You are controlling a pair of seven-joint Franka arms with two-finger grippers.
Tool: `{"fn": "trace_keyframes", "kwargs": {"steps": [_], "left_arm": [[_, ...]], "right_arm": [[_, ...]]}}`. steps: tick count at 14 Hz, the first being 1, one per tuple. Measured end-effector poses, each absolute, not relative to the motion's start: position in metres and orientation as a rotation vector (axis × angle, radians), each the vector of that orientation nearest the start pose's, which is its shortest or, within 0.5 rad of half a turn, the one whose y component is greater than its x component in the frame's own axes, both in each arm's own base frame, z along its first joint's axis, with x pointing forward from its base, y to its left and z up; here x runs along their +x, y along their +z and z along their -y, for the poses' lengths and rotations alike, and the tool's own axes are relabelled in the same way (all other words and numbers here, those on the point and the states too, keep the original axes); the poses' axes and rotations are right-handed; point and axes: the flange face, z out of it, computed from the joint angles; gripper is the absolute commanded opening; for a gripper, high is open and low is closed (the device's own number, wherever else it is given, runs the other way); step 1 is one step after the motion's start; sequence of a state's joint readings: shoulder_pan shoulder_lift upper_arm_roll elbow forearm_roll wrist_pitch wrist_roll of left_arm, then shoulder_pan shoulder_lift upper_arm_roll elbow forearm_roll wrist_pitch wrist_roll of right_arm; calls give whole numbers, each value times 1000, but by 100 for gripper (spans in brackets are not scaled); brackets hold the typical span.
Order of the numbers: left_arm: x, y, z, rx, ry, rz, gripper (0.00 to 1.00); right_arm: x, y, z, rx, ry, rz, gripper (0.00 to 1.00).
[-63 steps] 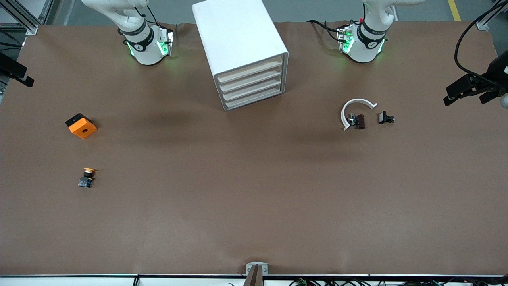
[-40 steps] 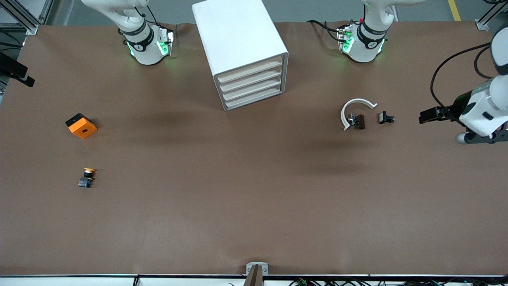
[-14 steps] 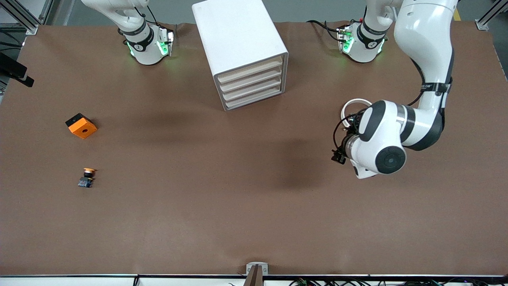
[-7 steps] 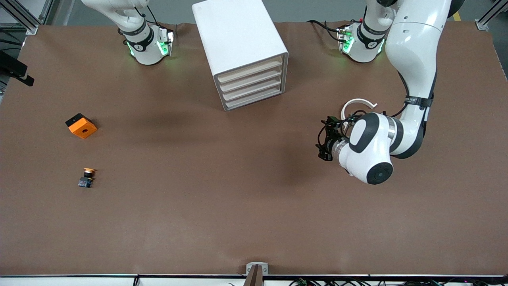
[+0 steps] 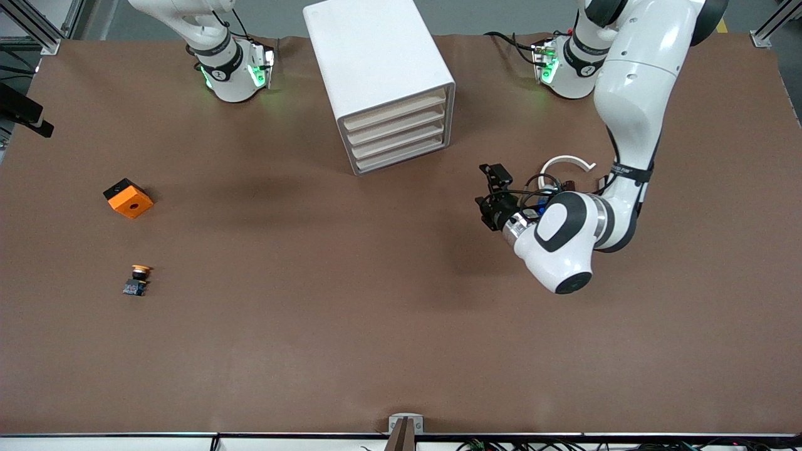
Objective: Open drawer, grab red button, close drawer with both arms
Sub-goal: 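Reach the left gripper to the drawer handle on the cabinet front, then close the left gripper on the drawer handle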
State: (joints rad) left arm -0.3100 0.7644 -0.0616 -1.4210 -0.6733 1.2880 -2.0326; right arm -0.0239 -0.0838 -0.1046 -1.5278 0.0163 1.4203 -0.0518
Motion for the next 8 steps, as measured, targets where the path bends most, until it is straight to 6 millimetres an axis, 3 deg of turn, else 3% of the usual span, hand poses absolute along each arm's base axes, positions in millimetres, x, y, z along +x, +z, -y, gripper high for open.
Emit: {"fn": "trace_keyframes", "kwargs": {"steps": [4,6,8], "left_arm": [[528,226,326,-1325,1331,1637,99],[517,223,339,-1309,1313,1601,70],[509,218,345,-1293,1313,1577,56]], "right_arm": [[508,676,66,-3112,34,-114,100],[508,676,66,-3113,34,-95,100],[508,676,66,-3113,33,-91,100]]}}
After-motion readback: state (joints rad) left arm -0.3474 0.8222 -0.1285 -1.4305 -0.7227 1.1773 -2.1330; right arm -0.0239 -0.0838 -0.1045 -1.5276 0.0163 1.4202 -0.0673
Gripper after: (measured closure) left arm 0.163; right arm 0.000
